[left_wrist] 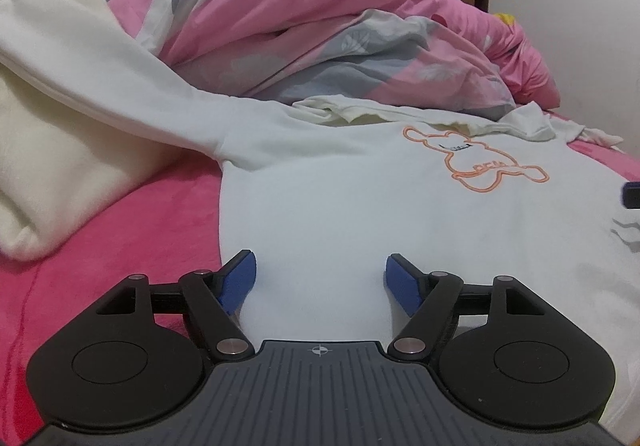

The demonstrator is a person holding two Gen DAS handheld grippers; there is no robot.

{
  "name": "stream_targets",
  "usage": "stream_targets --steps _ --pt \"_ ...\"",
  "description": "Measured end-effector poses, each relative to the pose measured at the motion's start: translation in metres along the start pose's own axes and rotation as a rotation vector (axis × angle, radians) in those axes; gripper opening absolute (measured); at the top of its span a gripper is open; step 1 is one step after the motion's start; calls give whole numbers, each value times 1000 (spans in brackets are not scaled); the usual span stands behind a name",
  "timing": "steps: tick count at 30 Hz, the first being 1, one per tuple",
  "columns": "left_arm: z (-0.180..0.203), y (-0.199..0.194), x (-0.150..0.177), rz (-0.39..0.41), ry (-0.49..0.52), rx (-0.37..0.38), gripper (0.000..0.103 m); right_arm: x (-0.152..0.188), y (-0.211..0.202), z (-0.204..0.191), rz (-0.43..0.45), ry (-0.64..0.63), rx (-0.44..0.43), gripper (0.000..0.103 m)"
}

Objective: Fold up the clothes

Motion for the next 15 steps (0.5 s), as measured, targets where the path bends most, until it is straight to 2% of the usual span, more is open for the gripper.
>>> stream_targets --steps 6,15 --pt "1 1 1 2 5 0 75 7 25 -10 -20 -120 55 22" --pt "2 3 0 2 5 1 76 11 38 1 -40 -109 91 20"
Point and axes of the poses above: each gripper's, at about its wrist camera, not at the fingertips, and y roughly the way its jaws point, z to its right, x to its underside, the point moved 5 cm from there along y, roughly the way its jaws point, and after that the axes turned 10 degrees about y, right-handed, at the moved point
